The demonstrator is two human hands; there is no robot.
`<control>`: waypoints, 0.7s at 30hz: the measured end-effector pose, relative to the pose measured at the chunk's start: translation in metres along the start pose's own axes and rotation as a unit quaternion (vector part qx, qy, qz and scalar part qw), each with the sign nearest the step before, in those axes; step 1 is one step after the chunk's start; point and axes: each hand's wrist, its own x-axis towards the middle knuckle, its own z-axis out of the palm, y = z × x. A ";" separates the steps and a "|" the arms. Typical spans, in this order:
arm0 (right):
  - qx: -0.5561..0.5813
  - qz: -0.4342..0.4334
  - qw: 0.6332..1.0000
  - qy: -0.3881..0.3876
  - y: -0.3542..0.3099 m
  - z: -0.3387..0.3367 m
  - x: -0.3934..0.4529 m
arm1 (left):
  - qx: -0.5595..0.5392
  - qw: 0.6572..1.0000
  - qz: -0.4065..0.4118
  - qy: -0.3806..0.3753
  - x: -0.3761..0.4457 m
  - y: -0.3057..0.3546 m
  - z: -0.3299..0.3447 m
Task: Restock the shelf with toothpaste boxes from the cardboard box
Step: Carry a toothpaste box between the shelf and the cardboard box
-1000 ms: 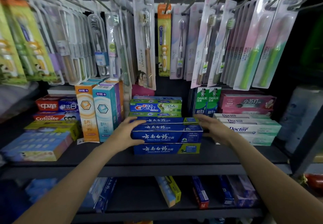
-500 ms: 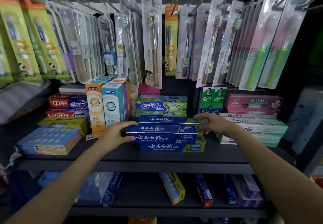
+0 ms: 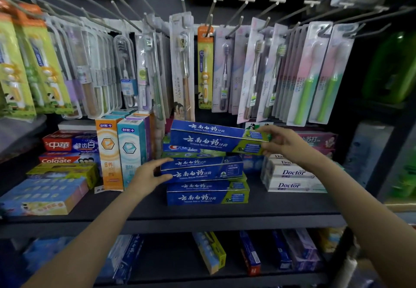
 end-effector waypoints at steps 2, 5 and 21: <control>0.059 0.014 0.998 0.006 0.008 -0.003 -0.006 | 0.009 1.000 -0.005 -0.010 0.008 0.002 0.010; 0.090 0.048 0.995 0.018 0.025 -0.007 -0.011 | 0.026 0.999 -0.026 -0.012 0.017 0.004 0.019; -0.011 0.146 0.981 -0.127 0.045 0.049 -0.003 | -0.306 0.937 -0.151 0.075 -0.007 -0.006 0.040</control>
